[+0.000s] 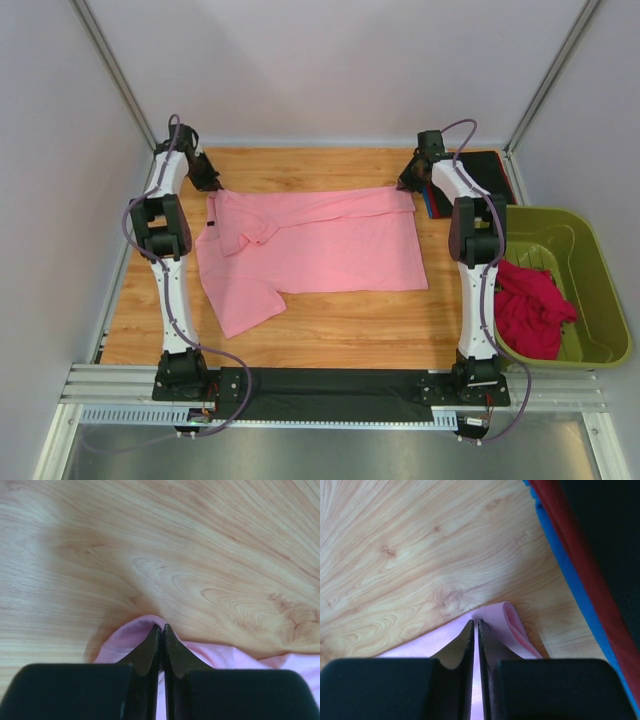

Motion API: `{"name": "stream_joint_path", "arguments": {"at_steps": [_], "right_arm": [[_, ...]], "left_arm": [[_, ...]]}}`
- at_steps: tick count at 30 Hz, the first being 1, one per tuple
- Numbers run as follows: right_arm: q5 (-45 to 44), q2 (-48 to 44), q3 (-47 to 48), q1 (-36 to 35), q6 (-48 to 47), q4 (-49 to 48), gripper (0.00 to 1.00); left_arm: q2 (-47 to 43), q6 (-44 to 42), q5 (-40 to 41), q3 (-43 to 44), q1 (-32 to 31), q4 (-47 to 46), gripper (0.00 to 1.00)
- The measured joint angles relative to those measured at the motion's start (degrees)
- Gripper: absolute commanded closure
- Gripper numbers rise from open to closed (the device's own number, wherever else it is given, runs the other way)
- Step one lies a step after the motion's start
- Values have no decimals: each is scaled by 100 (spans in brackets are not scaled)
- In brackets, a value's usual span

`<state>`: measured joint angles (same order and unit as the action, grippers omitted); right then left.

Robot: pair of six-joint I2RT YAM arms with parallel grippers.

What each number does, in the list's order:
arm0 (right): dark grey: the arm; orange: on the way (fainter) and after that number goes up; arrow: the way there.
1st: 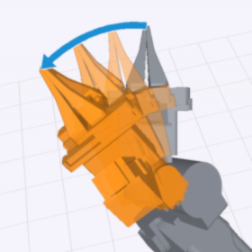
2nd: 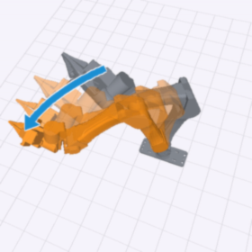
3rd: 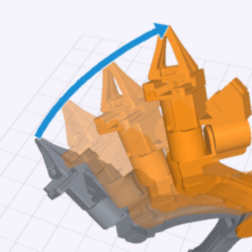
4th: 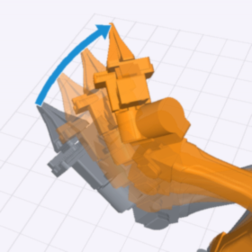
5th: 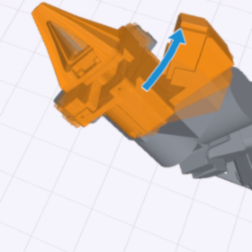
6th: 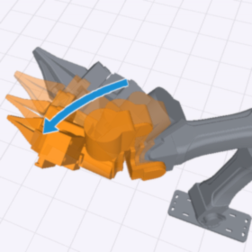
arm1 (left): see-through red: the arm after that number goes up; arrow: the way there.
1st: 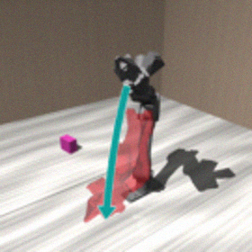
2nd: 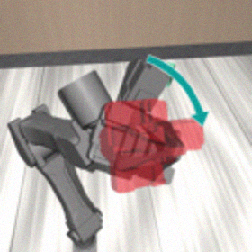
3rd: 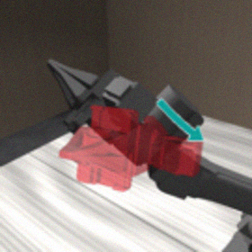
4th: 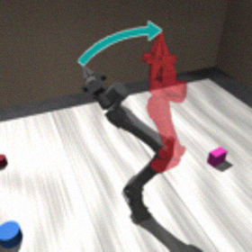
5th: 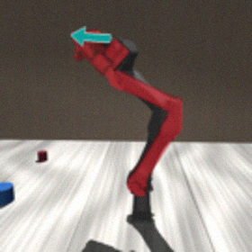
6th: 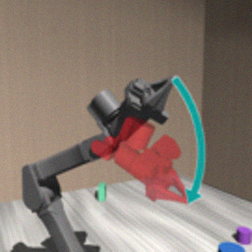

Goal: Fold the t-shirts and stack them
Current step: Fold the tshirt

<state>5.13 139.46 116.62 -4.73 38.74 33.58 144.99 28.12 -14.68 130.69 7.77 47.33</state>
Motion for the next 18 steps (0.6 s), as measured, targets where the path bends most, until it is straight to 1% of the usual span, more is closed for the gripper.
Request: {"name": "stream_joint_path", "arguments": {"at_steps": [1, 5, 7, 12, 13, 18], "right_arm": [[-17, -2, -2, 0, -7, 0, 100], [-90, 0, -2, 0, -7, 9, 100], [-133, 0, -2, 0, -7, 9, 100], [-214, 0, -2, -4, -2, 2, 100], [-223, 0, -2, -4, -2, 2, 100], [-297, 0, 2, -7, 0, 7, 100]], "left_arm": [[0, 35, 2, 0, 9, 0, 96], [2, 164, 24, 0, 61, -2, 98], [0, 245, 20, 0, 94, -7, 88], [0, 417, -11, 0, 177, -26, 86], [0, 435, -20, 0, 190, -44, 100], [2, 520, -46, 0, 212, -59, 100]]}}
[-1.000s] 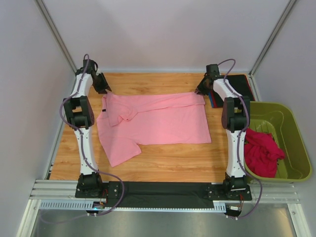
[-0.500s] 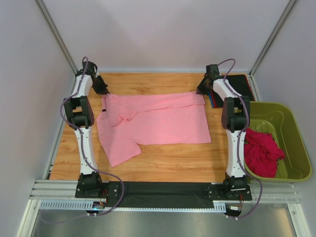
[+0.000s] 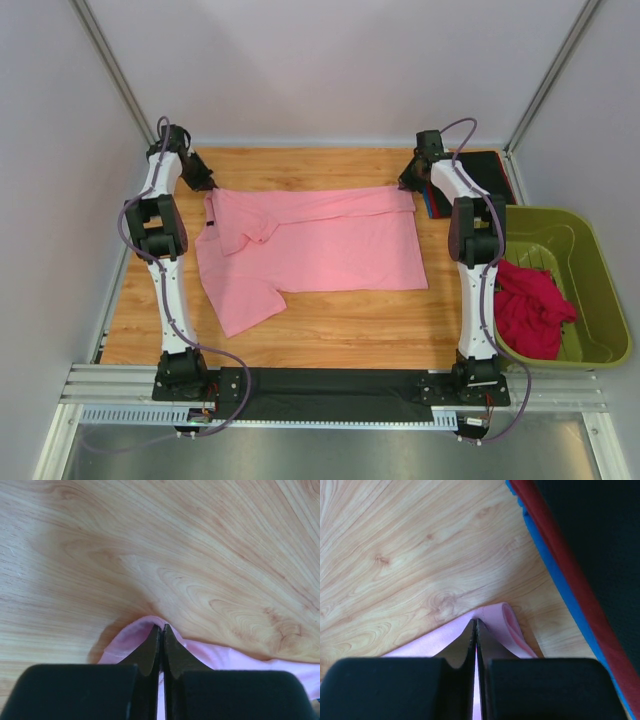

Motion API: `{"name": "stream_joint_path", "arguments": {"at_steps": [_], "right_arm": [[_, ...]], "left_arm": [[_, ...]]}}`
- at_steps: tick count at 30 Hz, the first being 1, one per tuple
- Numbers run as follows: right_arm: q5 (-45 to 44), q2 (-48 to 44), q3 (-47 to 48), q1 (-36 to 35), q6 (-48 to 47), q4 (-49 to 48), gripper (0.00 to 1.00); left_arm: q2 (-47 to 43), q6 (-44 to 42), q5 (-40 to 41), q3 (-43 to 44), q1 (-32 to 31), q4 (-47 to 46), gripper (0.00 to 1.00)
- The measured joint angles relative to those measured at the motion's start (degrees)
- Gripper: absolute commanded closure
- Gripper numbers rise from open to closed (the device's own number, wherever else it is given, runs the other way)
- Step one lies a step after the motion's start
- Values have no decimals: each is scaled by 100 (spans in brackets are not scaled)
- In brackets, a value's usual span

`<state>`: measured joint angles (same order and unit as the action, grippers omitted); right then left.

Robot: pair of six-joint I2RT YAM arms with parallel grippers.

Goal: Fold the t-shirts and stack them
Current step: Fold the tshirt

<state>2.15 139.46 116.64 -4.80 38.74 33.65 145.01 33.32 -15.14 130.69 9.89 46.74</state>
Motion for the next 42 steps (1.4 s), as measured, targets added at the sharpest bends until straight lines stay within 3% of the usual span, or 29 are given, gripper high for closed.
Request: {"name": "stream_joint_path", "arguments": {"at_steps": [15, 21, 25, 28, 35, 42], "right_arm": [[-348, -2, 11, 11, 133, -17, 100], [-332, 0, 9, 17, 201, -76, 100], [-4, -2, 9, 39, 197, -225, 87], [184, -7, 9, 50, 175, -269, 78], [328, -330, 9, 50, 85, 142, 67], [295, -1351, -243, -236, 114, 857, 64]], "left_arm": [[0, 247, 149, 0, 83, 9, 100], [-2, 297, 59, 0, 83, -57, 82], [-4, 256, 90, 0, 83, -107, 68], [-103, 133, 358, -13, 87, 2, 62], [-1228, -229, 1318, -463, 109, 693, 62], [-3185, -723, 640, -2649, -221, 662, 65]]}}
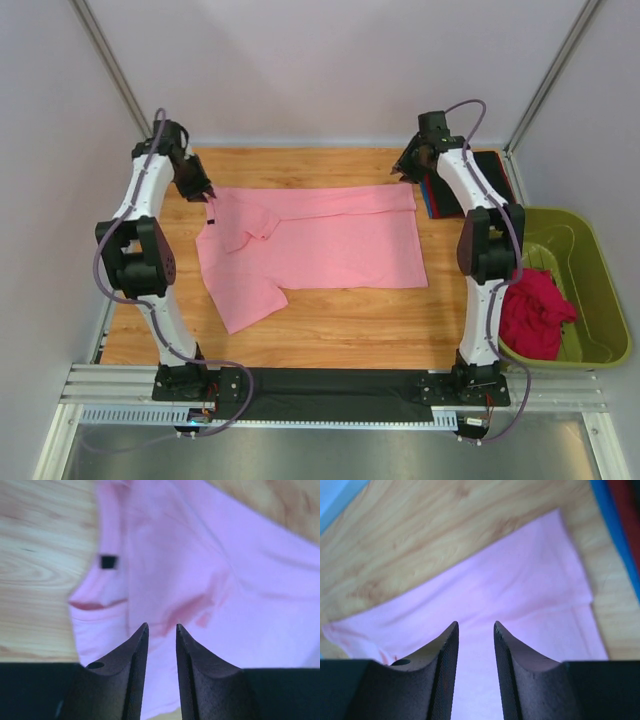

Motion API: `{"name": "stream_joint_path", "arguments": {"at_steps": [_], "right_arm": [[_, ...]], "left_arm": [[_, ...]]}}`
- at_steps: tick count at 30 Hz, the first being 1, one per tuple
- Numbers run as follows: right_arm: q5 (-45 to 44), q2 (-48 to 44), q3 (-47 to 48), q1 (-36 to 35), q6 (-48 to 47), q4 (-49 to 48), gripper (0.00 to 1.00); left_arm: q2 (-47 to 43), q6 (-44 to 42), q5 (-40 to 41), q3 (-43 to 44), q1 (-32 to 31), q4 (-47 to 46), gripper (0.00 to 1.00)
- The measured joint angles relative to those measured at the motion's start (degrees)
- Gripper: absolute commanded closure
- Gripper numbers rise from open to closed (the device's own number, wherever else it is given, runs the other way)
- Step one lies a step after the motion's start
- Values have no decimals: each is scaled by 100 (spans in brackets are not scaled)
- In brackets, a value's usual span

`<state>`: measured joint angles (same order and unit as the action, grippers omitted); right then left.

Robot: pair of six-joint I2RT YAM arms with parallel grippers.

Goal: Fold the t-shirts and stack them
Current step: Fold the tshirt

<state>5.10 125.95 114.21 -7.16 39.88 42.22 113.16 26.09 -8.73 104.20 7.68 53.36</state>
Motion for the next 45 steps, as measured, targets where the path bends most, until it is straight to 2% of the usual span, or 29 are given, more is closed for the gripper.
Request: {"name": "stream_joint_path", "arguments": {"at_steps": [3, 7, 9, 11, 20, 33, 37, 42, 43, 45], "right_arm": [[-13, -588, -468, -356, 17, 179, 64], [149, -1513, -1567, -748, 39, 328, 65], [181, -1902, -2015, -758, 28, 470, 64], [175, -2280, -2446, -675, -17, 549, 65], [79, -3329, -3254, -323, -271, 765, 65], [74, -3467, -3488, -13, -437, 772, 65], [70, -3554, -3606, -13, -450, 769, 65], [57, -3637, -3661, 26, -487, 782, 65], [55, -3650, -3661, 48, -494, 780, 65], [52, -3672, -3661, 87, -505, 782, 65]], "left_arm": [[-214, -505, -299, -428, -706, -9, 64], [-216, -1329, -271, -741, -2100, -118, 62], [-216, -1593, -299, -844, -2575, -164, 61], [-216, -1803, -293, -970, -2793, -251, 61], [413, -2347, 393, -911, -2420, -391, 61], [629, -2518, 590, -1158, -2465, -721, 65], [702, -2538, 660, -1158, -2463, -793, 79], [719, -2555, 660, -1158, -2463, -807, 83], [719, -2555, 658, -1158, -2463, -807, 92], [719, -2516, 651, -1158, -2463, -802, 100]]}}
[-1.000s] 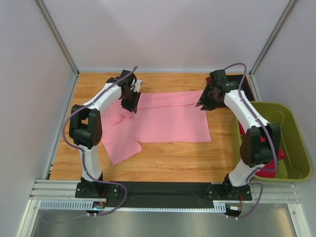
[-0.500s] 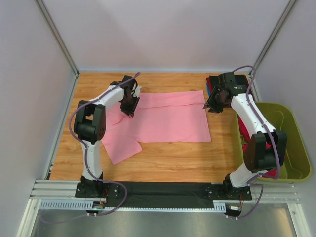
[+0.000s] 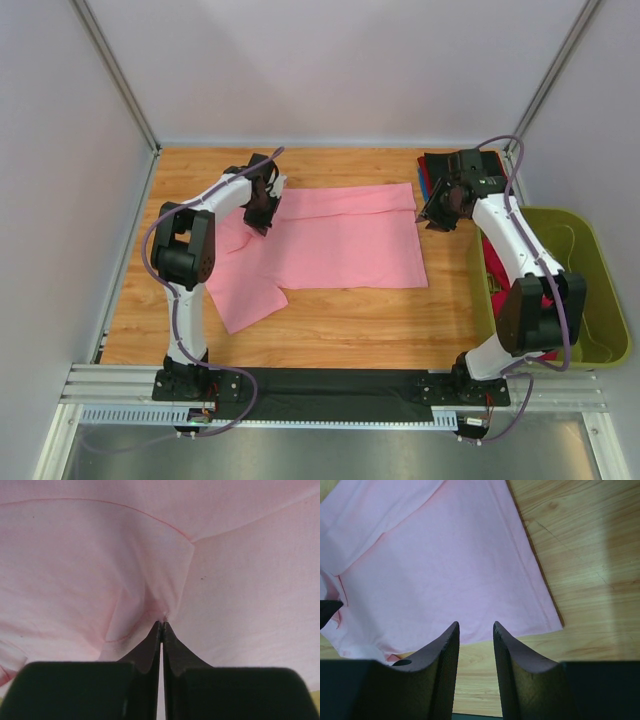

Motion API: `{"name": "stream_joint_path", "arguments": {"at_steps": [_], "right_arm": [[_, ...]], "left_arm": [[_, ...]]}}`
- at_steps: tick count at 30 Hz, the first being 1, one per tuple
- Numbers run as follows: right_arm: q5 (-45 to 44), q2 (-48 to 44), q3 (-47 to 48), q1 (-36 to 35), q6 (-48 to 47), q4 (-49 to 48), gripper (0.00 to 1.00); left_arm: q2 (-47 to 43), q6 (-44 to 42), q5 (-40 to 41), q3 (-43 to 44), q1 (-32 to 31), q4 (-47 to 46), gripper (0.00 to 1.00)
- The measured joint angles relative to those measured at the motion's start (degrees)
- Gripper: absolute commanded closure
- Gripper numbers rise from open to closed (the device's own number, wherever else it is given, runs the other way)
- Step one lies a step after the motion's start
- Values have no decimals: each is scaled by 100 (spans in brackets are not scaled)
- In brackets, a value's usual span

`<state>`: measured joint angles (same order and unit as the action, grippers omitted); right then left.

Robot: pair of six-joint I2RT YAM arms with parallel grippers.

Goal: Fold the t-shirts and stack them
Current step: Fold the tshirt

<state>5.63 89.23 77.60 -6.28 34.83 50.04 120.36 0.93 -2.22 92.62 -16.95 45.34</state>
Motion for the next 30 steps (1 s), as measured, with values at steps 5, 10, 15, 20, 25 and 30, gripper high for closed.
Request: {"name": "stream_joint_path", "arguments": {"at_steps": [5, 10, 15, 20, 25, 30], "right_arm": [[-2, -31, 0, 59, -20, 4, 65], [-4, -31, 0, 74, -20, 4, 65], [-4, -31, -7, 74, -20, -2, 65], [-11, -61, -173, 74, -20, -13, 65], [-13, -109, -339, 74, -17, -15, 65], [-11, -179, -374, 74, -15, -13, 65]], "left_arm": [[0, 109, -50, 22, -4, 68, 100], [0, 407, -264, 205, -17, 326, 100], [0, 750, -501, 243, -20, 378, 100], [0, 1102, -761, 243, -20, 376, 100], [0, 1412, -1003, 258, -20, 376, 76], [33, 1596, -1250, 315, -20, 494, 62]]}}
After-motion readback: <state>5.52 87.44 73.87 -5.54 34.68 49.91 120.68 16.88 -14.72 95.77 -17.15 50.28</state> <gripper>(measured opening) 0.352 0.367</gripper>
